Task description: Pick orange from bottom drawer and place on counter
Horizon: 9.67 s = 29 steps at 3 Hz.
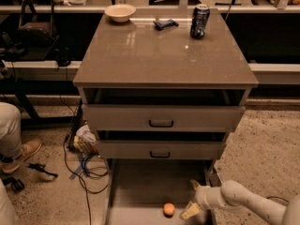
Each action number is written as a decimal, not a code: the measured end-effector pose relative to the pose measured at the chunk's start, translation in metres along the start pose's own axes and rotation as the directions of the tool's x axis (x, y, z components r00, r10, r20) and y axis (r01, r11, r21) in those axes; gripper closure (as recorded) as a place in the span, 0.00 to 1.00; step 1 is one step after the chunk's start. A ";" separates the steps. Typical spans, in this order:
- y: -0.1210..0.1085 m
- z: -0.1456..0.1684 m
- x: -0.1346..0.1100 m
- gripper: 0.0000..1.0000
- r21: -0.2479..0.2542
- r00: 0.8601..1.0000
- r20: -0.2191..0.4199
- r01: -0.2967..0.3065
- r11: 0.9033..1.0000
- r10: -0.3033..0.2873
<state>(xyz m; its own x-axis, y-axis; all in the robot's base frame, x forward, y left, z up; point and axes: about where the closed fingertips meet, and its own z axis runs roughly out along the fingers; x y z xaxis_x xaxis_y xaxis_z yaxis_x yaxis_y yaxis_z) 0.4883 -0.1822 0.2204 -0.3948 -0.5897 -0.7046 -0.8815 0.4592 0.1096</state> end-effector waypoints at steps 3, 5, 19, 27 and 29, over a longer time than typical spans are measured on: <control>0.015 0.090 0.024 0.00 -0.117 0.967 -0.016 0.252 0.961 -0.256; 0.031 0.122 0.020 0.21 -0.132 0.938 -0.011 0.343 0.930 -0.348; 0.109 -0.300 -0.318 1.00 0.380 0.602 0.102 0.712 0.590 -0.792; -0.010 -0.400 -0.638 1.00 0.470 0.392 0.348 0.713 0.520 -0.852; -0.049 -0.348 -0.686 1.00 0.446 0.567 0.347 0.602 0.663 -0.747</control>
Offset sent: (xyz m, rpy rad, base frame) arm 0.0053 0.0501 -0.0855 -0.0425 -0.1093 0.3004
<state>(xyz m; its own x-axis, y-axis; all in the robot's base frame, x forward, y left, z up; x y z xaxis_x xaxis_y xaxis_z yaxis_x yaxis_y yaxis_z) 0.7126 -0.0314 0.9425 0.5249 -0.4473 -0.7242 -0.7064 0.2457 -0.6638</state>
